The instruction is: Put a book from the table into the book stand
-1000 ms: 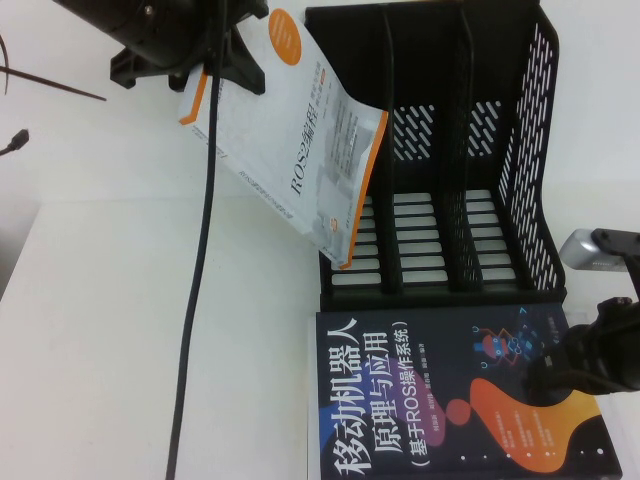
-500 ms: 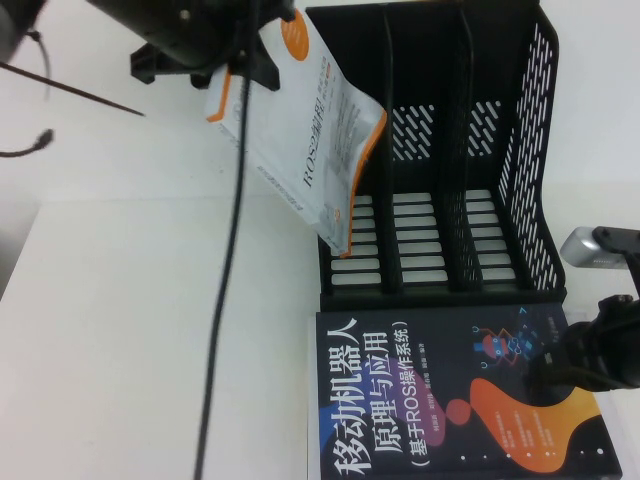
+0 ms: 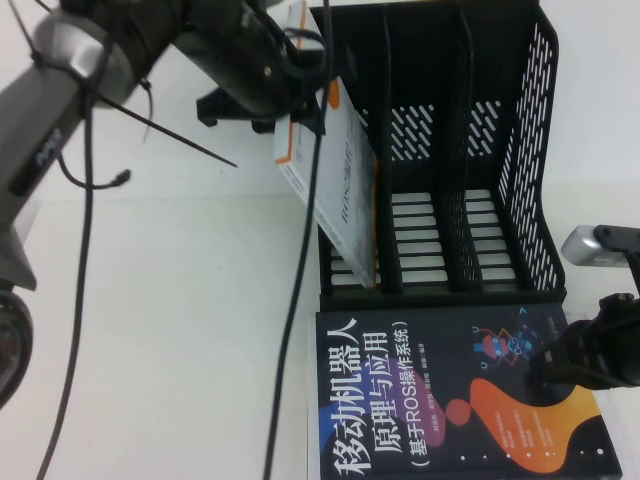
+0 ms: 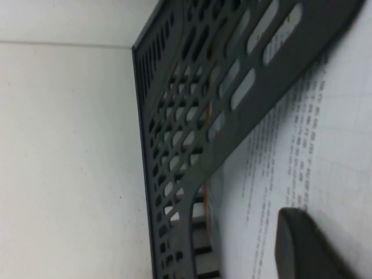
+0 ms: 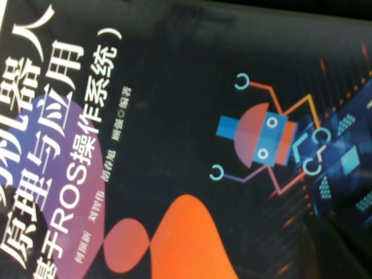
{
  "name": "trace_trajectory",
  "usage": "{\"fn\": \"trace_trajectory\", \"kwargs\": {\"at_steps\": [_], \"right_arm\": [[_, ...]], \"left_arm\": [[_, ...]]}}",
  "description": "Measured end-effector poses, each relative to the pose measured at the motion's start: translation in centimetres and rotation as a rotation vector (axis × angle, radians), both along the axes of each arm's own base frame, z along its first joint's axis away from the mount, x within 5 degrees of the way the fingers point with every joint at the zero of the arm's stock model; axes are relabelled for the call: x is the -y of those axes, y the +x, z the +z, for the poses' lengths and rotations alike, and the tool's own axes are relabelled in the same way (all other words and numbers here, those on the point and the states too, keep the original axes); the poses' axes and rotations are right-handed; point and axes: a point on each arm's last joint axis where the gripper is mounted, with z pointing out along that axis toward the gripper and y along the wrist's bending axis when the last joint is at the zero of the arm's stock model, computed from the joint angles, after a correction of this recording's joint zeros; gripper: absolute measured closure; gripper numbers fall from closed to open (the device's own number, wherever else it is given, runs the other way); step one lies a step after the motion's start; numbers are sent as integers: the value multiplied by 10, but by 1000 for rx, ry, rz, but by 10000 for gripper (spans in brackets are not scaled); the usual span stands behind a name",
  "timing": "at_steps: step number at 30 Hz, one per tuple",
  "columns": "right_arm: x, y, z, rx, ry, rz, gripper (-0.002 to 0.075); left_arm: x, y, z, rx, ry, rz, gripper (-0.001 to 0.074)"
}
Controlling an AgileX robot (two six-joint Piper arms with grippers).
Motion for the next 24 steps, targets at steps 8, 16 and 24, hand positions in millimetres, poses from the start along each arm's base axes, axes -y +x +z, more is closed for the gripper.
{"fn": "trace_trajectory", "kwargs": {"at_steps": [8, 16, 24], "right_arm": [[0, 0, 0, 0, 0, 0, 729], [-1, -3, 4, -2, 10, 33, 729], [0, -22, 50, 144, 30, 86, 729]], "left_arm": [[4, 0, -1, 17, 3, -9, 433], [0, -17, 24, 70, 34, -102, 342], [-36, -77, 116, 354, 116, -92, 671]]}}
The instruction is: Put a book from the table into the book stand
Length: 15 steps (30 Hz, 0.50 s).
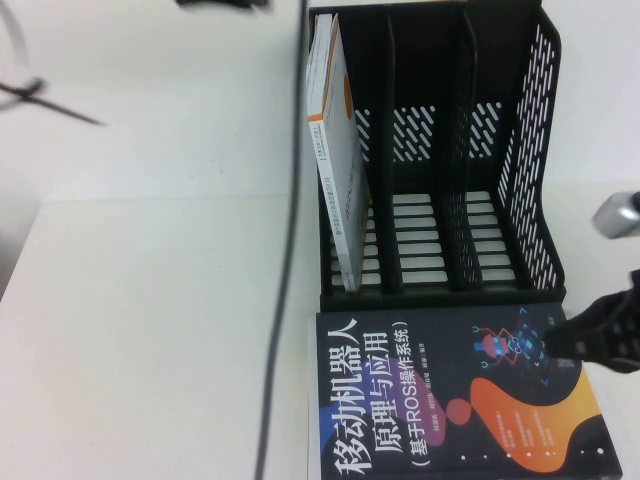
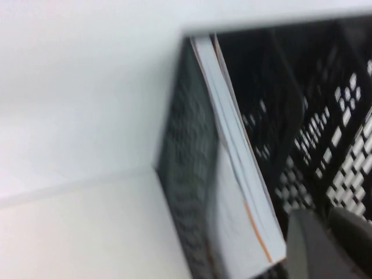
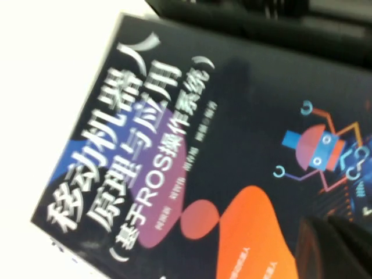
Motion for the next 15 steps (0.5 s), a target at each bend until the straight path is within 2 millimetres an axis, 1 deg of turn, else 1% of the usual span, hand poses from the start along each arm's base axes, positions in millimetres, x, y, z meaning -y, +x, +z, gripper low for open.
{"fn": "trace_trajectory", "kwargs": {"at_steps": [2, 5, 8, 10, 12, 13, 15], "right_arm": [[3, -9, 15, 56, -13, 4, 729], [9, -25, 34, 128, -48, -2, 729], [17, -43, 50, 185, -105, -25, 729], [23, -56, 60, 219, -136, -55, 729], [29, -67, 69, 266, -166, -71, 729], [31, -74, 73, 292, -174, -77, 729], [34, -86, 81, 342, -173, -89, 729]], "left_arm": [[-14, -21, 24, 85, 29, 26, 708], [-33, -54, 55, 201, 40, 65, 727], [-51, -94, 74, 287, 26, 81, 733], [-60, -117, 76, 312, 19, 80, 734], [-68, -137, 69, 319, 16, 79, 734], [-71, -146, 61, 319, 15, 77, 734], [-77, -161, 39, 315, 11, 71, 734]]}}
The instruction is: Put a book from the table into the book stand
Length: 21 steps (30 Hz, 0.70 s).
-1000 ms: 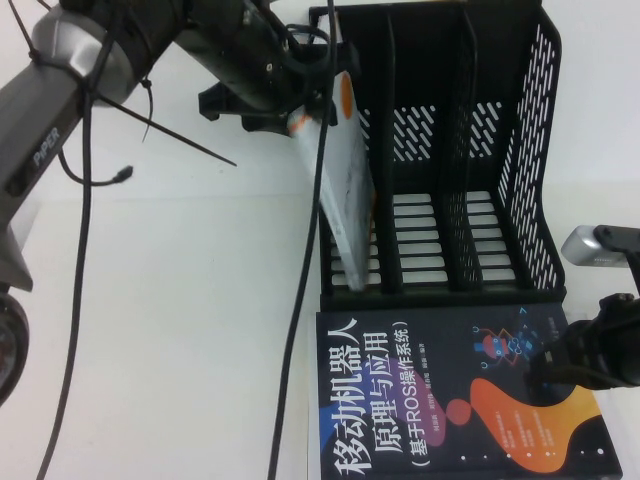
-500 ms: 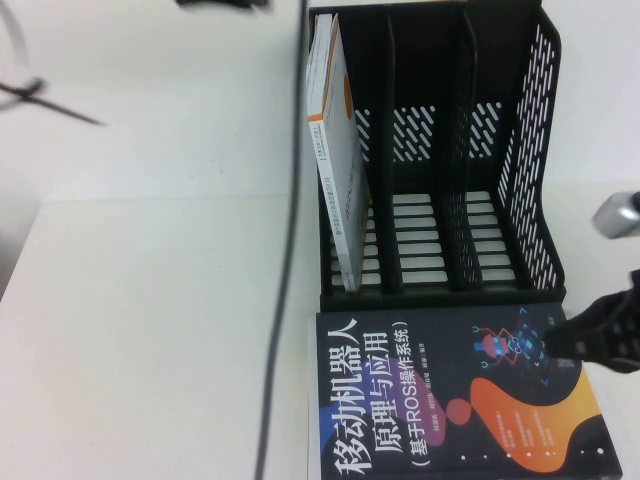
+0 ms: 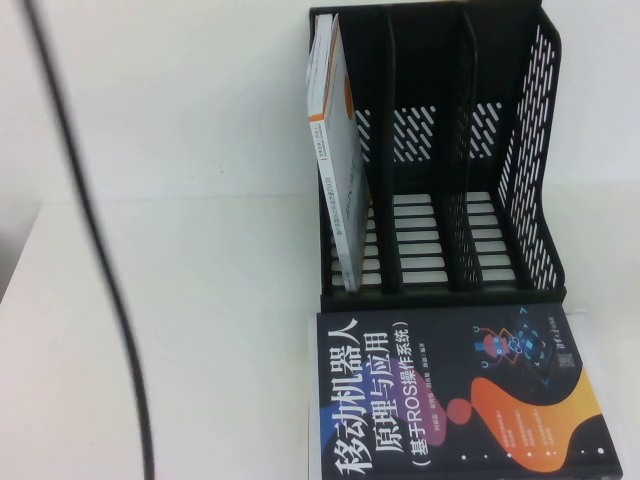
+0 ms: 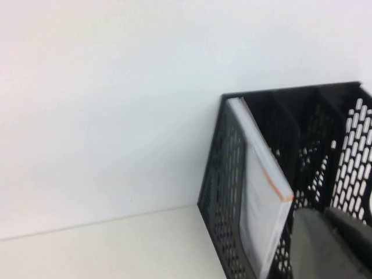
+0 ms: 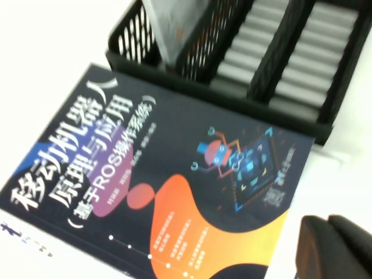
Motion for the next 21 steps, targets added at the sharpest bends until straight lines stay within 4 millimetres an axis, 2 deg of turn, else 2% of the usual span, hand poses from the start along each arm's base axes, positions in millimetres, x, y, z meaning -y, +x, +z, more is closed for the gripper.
{"fn": "trace_trajectory", "kwargs": {"at_steps": [3, 7, 9, 14, 18, 21], "right_arm": [[4, -20, 7, 71, 9, -3, 729], [8, -43, 2, 120, 14, -4, 729], [9, -52, -7, 121, 16, -3, 729], [10, -73, -41, 78, 46, 0, 729], [10, -80, -72, -18, 39, 7, 729], [11, -81, -83, -43, 36, 5, 729]], "left_arm": [[-6, -18, -34, 43, -32, -8, 734], [-13, -37, -84, 108, -83, -16, 734], [-16, -45, -107, 145, -107, -16, 734], [-20, -56, -151, 203, -153, -11, 734], [-20, -56, -173, 199, -155, -7, 735], [-20, -55, -185, 168, -147, -5, 735]]}}
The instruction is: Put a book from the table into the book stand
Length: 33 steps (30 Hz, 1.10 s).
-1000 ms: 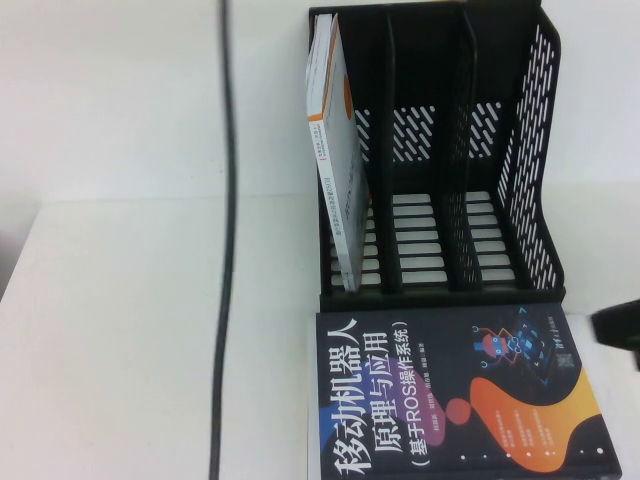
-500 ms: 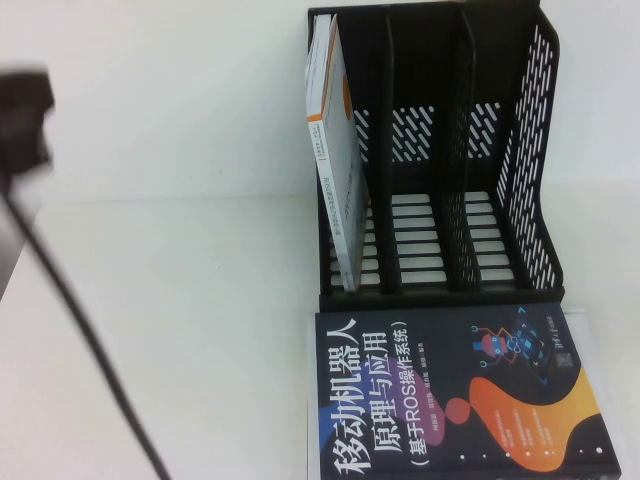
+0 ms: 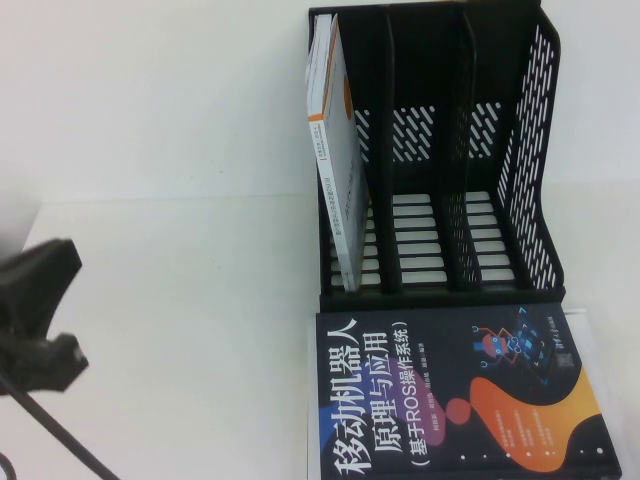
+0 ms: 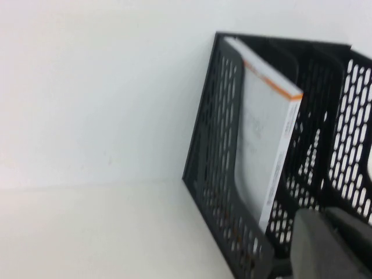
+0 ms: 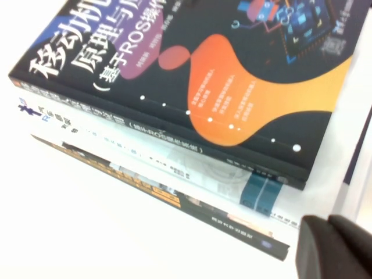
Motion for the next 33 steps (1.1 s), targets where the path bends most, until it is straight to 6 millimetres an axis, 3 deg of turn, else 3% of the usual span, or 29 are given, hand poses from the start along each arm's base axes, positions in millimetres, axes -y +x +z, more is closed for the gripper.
{"fn": "trace_trajectory", "kwargs": {"at_steps": [16, 25, 33], "right_arm": [[0, 1, -1, 14, 13, -11, 729], [-1, 1, -1, 11, 30, -12, 729], [-1, 1, -1, 12, 36, -13, 729]], "left_arm": [[-2, -5, -52, -178, 71, -3, 736], [-34, -44, -78, -57, 32, 173, 736], [-44, -70, -139, 20, 149, 225, 736]]}}
